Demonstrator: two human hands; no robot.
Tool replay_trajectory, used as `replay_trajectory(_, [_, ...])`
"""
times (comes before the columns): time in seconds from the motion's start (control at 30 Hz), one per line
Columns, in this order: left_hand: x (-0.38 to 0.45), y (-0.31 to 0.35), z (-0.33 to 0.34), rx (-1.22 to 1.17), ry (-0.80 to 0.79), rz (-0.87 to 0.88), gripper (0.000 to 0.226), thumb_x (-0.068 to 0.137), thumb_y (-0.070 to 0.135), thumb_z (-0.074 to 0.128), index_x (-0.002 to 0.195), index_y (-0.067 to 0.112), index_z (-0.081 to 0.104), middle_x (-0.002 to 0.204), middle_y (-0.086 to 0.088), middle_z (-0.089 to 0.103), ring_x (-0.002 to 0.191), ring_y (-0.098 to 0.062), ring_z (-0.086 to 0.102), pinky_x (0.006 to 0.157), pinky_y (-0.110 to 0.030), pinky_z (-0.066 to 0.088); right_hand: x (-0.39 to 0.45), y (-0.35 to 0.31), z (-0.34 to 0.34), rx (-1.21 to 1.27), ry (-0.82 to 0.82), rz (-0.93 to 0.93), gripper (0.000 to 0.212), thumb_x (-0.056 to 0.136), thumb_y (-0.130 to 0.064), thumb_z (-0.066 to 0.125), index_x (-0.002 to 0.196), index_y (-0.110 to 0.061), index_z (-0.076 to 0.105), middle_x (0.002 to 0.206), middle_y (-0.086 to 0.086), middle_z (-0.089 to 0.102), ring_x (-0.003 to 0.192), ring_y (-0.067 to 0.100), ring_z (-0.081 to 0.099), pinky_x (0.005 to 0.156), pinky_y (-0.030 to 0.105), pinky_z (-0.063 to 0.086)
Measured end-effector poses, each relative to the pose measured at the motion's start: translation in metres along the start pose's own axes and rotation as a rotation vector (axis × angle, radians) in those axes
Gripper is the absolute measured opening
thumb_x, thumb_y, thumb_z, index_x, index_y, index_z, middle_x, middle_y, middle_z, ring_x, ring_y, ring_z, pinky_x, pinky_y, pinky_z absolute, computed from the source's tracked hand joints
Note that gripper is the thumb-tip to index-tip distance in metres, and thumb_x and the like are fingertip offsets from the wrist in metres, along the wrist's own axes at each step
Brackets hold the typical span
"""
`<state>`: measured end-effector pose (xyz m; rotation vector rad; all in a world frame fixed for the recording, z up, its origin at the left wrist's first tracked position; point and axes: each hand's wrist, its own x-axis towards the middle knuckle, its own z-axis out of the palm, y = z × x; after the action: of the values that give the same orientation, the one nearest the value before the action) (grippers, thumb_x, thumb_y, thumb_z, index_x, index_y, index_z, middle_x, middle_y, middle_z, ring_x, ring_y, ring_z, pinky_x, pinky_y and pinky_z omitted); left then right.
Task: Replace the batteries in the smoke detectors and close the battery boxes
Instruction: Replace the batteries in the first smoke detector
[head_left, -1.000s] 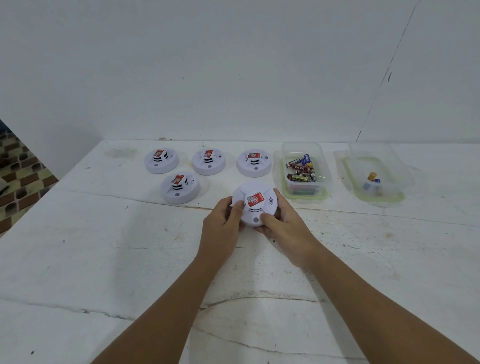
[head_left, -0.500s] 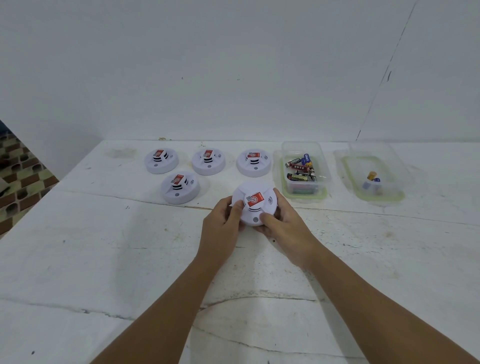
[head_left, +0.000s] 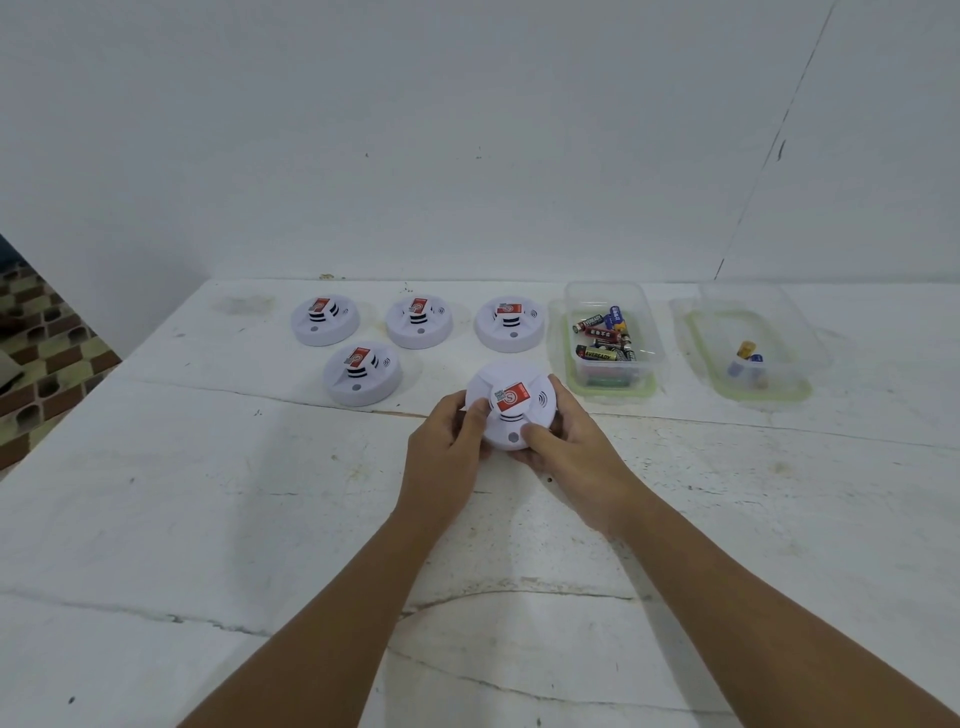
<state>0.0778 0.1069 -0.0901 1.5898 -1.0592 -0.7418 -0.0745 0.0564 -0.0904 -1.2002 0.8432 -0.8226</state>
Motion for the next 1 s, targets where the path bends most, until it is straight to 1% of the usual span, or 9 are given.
replay_trajectory(0.23, [0.001,-0.001,0.0,-0.019,0.003,-0.005,0.022,0.107,0.039,0.053,0.109,0.026,0.071,0.087,0.005,0.075,0.071,-0.002,0.064,0.064,-0.011,0.048,0.0,0.0,0.0,0.009,-0.021,-0.017,0.053,0.099,0.01,0.049,0.143,-0.02,0.051,0.132,0.005,0.071,0.126,0.025,0.066,0.106,0.041,0.055])
replay_trajectory(0.33, [0.002,0.0,-0.001,-0.058,0.005,-0.035,0.022,0.105,0.04,0.055,0.112,0.027,0.071,0.091,0.006,0.076,0.075,-0.005,0.067,0.068,-0.014,0.051,-0.003,0.001,0.002,-0.07,0.033,-0.022,0.071,0.097,-0.005,0.065,0.153,-0.037,0.037,0.133,-0.009,0.069,0.126,0.013,0.064,0.107,0.039,0.053])
replay_trajectory(0.4, [0.005,0.001,-0.003,-0.089,-0.004,-0.069,0.022,0.105,0.042,0.056,0.113,0.028,0.072,0.095,0.008,0.077,0.083,-0.01,0.071,0.075,-0.02,0.054,-0.007,0.0,0.004,-0.182,0.055,-0.048,0.084,0.092,-0.015,0.076,0.156,-0.043,0.03,0.129,-0.018,0.064,0.12,0.005,0.064,0.101,0.03,0.055])
replay_trajectory(0.5, [0.012,-0.001,-0.008,-0.12,-0.016,-0.124,0.025,0.105,0.042,0.056,0.119,0.028,0.072,0.103,0.011,0.078,0.091,-0.007,0.073,0.082,-0.026,0.057,-0.007,-0.001,0.008,-0.292,0.033,-0.144,0.075,0.086,-0.012,0.085,0.127,-0.059,0.043,0.117,-0.029,0.065,0.109,-0.001,0.068,0.083,0.016,0.056])
replay_trajectory(0.57, [0.019,-0.001,-0.012,-0.083,-0.023,-0.156,0.026,0.105,0.041,0.056,0.117,0.026,0.073,0.101,0.01,0.078,0.088,-0.004,0.073,0.079,-0.024,0.055,-0.001,-0.002,0.013,-0.371,0.077,-0.216,0.064,0.083,-0.016,0.087,0.117,-0.054,0.049,0.11,-0.035,0.067,0.104,-0.004,0.067,0.078,0.015,0.055])
replay_trajectory(0.63, [0.029,0.0,-0.018,-0.034,-0.031,-0.184,0.025,0.106,0.038,0.055,0.116,0.024,0.074,0.101,0.01,0.077,0.085,-0.003,0.072,0.077,-0.023,0.056,0.007,-0.004,0.021,-0.47,0.141,-0.261,0.055,0.08,-0.037,0.088,0.118,-0.052,0.052,0.114,-0.03,0.067,0.108,0.0,0.064,0.081,0.02,0.056])
replay_trajectory(0.73, [0.049,0.001,-0.027,0.04,-0.026,-0.191,0.027,0.105,0.036,0.053,0.116,0.022,0.073,0.106,0.006,0.076,0.097,-0.013,0.07,0.087,-0.034,0.058,0.03,0.004,0.029,-0.645,0.19,-0.248,0.068,0.072,-0.068,0.078,0.13,-0.042,0.052,0.122,-0.02,0.061,0.115,0.011,0.053,0.093,0.038,0.052])
replay_trajectory(0.9, [0.072,0.004,-0.032,0.268,-0.012,-0.154,0.03,0.107,0.027,0.046,0.105,0.006,0.067,0.099,-0.007,0.069,0.091,-0.024,0.06,0.073,-0.033,0.046,0.068,0.015,0.035,-0.869,0.258,-0.113,0.087,0.063,-0.085,0.062,0.132,-0.034,0.048,0.119,-0.005,0.055,0.111,0.023,0.045,0.087,0.035,0.034])
replay_trajectory(1.0, [0.078,0.008,-0.029,0.54,-0.01,-0.075,0.029,0.107,0.019,0.045,0.087,0.003,0.058,0.086,-0.01,0.06,0.088,-0.026,0.054,0.079,-0.038,0.043,0.078,0.023,0.032,-0.94,0.29,-0.08,0.082,0.065,-0.083,0.063,0.129,-0.035,0.047,0.123,-0.002,0.052,0.113,0.021,0.039,0.087,0.034,0.029])
